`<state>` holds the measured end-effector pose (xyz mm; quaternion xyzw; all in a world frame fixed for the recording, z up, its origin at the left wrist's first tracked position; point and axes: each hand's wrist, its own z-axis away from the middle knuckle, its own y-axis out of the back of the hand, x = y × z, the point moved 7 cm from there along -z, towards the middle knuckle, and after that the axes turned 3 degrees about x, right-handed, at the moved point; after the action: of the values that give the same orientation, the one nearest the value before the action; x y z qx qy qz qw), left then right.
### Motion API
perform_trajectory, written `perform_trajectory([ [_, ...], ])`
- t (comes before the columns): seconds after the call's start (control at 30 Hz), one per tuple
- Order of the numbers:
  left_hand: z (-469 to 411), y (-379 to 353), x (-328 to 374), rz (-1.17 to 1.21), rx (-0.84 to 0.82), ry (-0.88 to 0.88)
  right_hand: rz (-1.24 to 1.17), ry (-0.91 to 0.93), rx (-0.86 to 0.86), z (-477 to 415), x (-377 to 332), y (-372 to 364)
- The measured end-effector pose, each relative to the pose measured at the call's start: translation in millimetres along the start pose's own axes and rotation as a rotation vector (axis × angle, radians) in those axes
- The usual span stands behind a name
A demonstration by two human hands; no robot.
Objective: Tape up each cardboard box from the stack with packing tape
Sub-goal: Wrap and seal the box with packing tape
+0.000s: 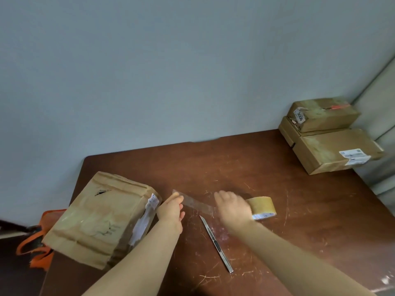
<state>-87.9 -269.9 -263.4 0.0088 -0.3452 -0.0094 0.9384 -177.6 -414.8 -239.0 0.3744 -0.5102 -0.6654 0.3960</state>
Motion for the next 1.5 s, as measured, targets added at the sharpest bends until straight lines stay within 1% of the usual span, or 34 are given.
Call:
perform_trajectory([
  [0.07, -2, 1, 0, -0.007, 0.008, -0.002, -0.317, -0.032, -0.051, 18, -22, -14],
  [0.1, -1, 2, 1, -0.018, 0.014, -0.007, -0.418, -0.045, -0.091, 24, -31, -20],
  [0.13, -1, 3, 2, -0.027, 0.019, -0.011, -0.47, -0.052, -0.13, 27, -39, -26],
  [0.3, 1, 8, -4, -0.046, 0.034, 0.001, -0.438, -0.065, -0.25, 14, -68, -48],
  [0.4, 1, 10, -13, -0.074, 0.037, 0.015, -0.381, -0.037, -0.372, 7, -75, -64],
  [0.43, 2, 11, -16, -0.076, 0.039, 0.019, -0.386, -0.022, -0.385, 6, -76, -65],
  [0.47, 1, 12, -18, -0.078, 0.042, 0.019, -0.418, -0.009, -0.363, 6, -75, -63],
  [0.5, 1, 13, -20, -0.077, 0.048, 0.02, -0.476, -0.012, -0.296, 8, -71, -58],
  [0.57, -2, 16, -22, -0.065, 0.064, 0.029, -0.6, -0.095, -0.038, 20, -51, -43],
  [0.6, -4, 17, -21, -0.054, 0.073, 0.03, -0.607, -0.159, 0.094, 31, -38, -38],
  [0.63, -5, 19, -19, -0.044, 0.087, 0.029, -0.579, -0.226, 0.156, 42, -28, -37],
  [0.67, -6, 20, -18, -0.041, 0.101, 0.025, -0.547, -0.279, 0.145, 52, -21, -40],
  [0.7, -6, 21, -18, -0.042, 0.112, 0.024, -0.514, -0.309, 0.067, 59, -20, -50],
  [0.73, -7, 21, -19, -0.042, 0.114, 0.026, -0.463, -0.306, -0.034, 63, -20, -61],
  [0.77, -7, 20, -19, -0.04, 0.112, 0.028, -0.416, -0.291, -0.099, 65, -22, -69],
  [0.87, -5, 18, -19, -0.028, 0.104, 0.02, -0.343, -0.301, -0.154, 72, -19, -73],
  [0.93, -4, 15, -17, -0.011, 0.094, 0.013, -0.385, -0.335, -0.199, 82, -12, -76],
  [1.0, -5, 14, -17, 0.001, 0.094, 0.002, -0.517, -0.353, -0.229, 89, -7, -79],
  [1.13, -8, 17, -19, 0.008, 0.095, -0.014, -0.988, -0.436, -0.16, 89, -11, -75],
  [1.17, -7, 18, -19, -0.002, 0.102, -0.017, -1.059, -0.48, -0.153, 85, -13, -73],
  [1.23, -6, 18, -19, -0.008, 0.104, -0.026, -1.123, -0.555, -0.16, 76, -17, -70],
  [1.33, -3, 17, -18, -0.026, 0.103, -0.037, -1.016, -0.576, -0.185, 56, -24, -67],
  [1.5, 0, 18, -18, -0.033, 0.1, -0.056, -0.814, -0.557, -0.193, 22, -37, -70],
])
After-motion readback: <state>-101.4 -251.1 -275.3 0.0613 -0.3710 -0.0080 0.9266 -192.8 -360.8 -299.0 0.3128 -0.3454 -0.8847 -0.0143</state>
